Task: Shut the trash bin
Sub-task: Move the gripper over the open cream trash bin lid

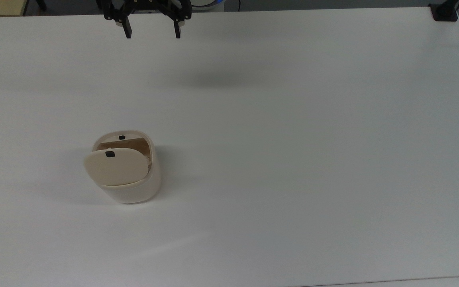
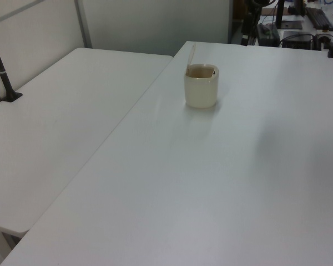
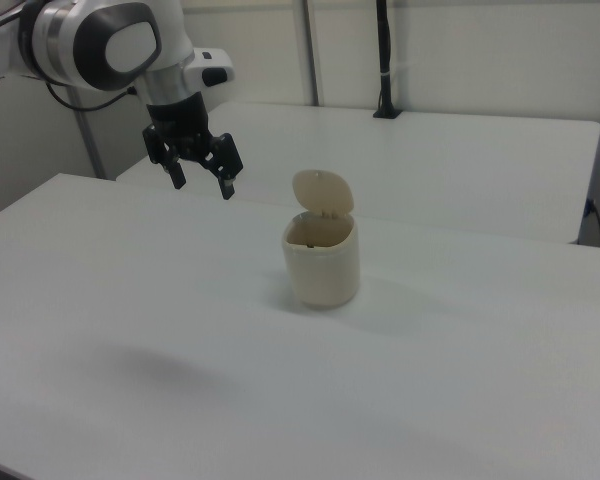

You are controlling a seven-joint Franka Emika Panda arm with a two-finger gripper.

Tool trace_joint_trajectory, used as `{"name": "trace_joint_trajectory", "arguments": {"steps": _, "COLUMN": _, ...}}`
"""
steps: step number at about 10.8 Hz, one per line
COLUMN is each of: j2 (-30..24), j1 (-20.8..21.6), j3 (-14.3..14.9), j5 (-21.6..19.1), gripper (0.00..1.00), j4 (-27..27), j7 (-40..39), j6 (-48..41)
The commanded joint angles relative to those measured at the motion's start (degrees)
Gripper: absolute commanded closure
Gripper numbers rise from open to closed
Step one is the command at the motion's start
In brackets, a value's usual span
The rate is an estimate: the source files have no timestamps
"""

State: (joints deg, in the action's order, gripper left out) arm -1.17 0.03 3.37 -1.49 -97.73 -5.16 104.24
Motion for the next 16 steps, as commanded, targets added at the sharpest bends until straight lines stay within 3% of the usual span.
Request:
{"name": "trace_joint_trajectory", "arguments": {"steps": 1, "j2": -0.85, "j1": 0.41, "j3": 0.41, "j5": -0.70, "gripper": 0.00, "j4": -0.53, "j7": -0.56, "j6": -0.45}}
{"name": "trace_joint_trajectory", "arguments": {"steps": 13, "j2": -0.85, "j1": -0.20, "j3": 1.11, "j5": -0.62, "gripper": 0.00, "j4": -0.27, "j7": -1.26, "j6": -0.27}}
{"name": "trace_joint_trajectory", "arguments": {"steps": 16, "j2": 2.12, "j1": -1.08, "j3": 2.43, "j5": 0.09, "gripper": 0.00, "j4": 1.14, "j7": -0.21, "j6": 9.17}}
